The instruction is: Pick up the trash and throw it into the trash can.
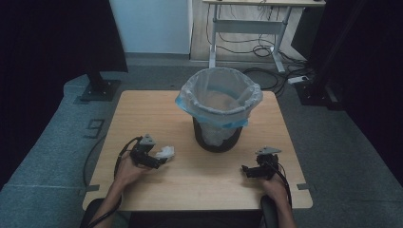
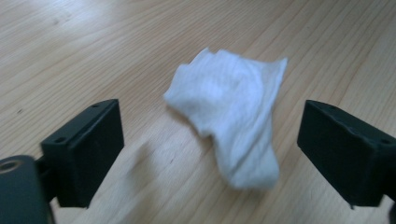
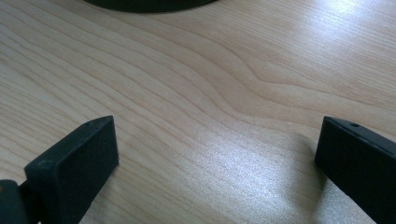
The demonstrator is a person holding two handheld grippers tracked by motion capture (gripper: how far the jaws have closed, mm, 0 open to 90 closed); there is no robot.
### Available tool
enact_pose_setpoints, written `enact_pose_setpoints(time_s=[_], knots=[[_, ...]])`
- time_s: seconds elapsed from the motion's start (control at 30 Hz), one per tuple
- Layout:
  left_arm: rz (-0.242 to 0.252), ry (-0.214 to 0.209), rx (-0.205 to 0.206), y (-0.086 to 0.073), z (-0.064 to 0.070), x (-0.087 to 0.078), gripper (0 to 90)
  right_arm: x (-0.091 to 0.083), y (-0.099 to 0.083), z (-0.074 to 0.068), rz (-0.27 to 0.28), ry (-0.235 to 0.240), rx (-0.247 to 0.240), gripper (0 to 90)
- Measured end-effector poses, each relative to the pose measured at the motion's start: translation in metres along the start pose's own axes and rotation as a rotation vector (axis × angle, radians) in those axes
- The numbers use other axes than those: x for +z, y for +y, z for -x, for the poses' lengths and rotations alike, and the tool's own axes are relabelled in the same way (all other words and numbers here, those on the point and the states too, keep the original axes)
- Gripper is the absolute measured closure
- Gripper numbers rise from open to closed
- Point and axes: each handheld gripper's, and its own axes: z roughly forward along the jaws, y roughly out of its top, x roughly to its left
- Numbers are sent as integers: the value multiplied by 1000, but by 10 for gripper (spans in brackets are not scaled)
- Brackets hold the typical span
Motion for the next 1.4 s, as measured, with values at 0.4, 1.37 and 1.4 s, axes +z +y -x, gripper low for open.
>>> enact_pose_setpoints(time_s=[0.4,1.37,1.4], knots=[[-37,13,32,9,3,22,230,0,0,0,0,3,-2,0],[-15,-101,-7,20,-4,15,718,0,0,-2,0,7,-4,0],[-20,-102,-2,22,-4,14,718,0,0,-2,0,7,-4,0]])
